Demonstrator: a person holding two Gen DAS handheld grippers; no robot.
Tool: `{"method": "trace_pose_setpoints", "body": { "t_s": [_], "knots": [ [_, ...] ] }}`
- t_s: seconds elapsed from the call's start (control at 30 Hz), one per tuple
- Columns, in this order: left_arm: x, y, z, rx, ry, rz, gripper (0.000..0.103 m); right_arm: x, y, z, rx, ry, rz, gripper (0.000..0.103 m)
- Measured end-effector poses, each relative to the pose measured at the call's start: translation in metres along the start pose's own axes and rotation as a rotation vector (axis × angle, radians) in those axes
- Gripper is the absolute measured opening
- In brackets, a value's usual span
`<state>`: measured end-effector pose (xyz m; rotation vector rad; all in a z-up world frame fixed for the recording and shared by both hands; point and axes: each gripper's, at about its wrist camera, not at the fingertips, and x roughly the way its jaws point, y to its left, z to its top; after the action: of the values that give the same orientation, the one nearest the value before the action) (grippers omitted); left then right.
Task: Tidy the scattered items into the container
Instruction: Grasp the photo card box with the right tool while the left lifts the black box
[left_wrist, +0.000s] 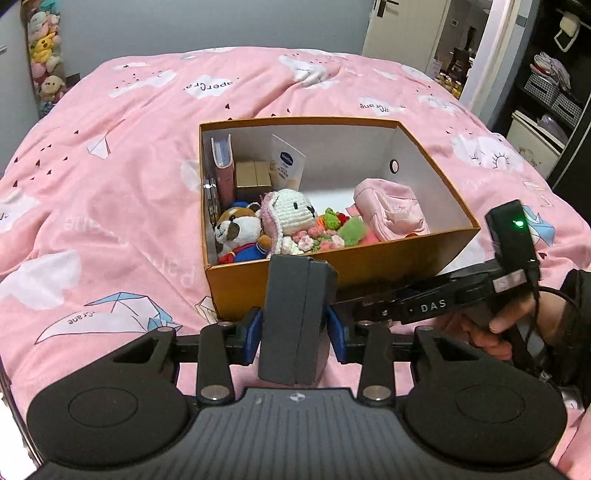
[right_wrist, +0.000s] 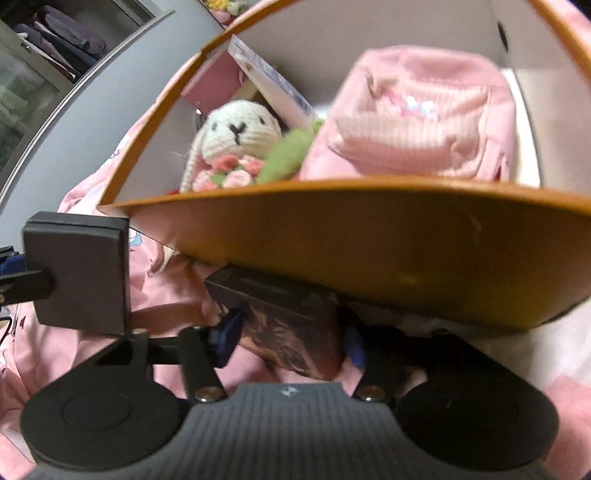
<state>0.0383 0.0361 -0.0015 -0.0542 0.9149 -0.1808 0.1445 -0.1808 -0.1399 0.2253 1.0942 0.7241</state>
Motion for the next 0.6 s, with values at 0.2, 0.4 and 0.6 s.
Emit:
{"method": "trace_pose_setpoints", "body": {
  "t_s": [0.2,0.4,0.6],
  "knots": [
    [-0.003,0.001,-0.002,-0.006,0.005,0.019,0.042,-0.027,0.028,-0.003,-0.068,-0.067,0.019,0.032],
    [0.003,0.005,-0.004,-0.015,0.025,0.031,0.042,-0.034,0.075,-0.009,-0.235,-0.108,0.043,0.026],
    [0.010,0.006,-0.009,-0.022,0.031,0.046,0.043,-0.026,0.098,-0.010,-0.363,-0.114,-0.047,0.027]
  ]
}}
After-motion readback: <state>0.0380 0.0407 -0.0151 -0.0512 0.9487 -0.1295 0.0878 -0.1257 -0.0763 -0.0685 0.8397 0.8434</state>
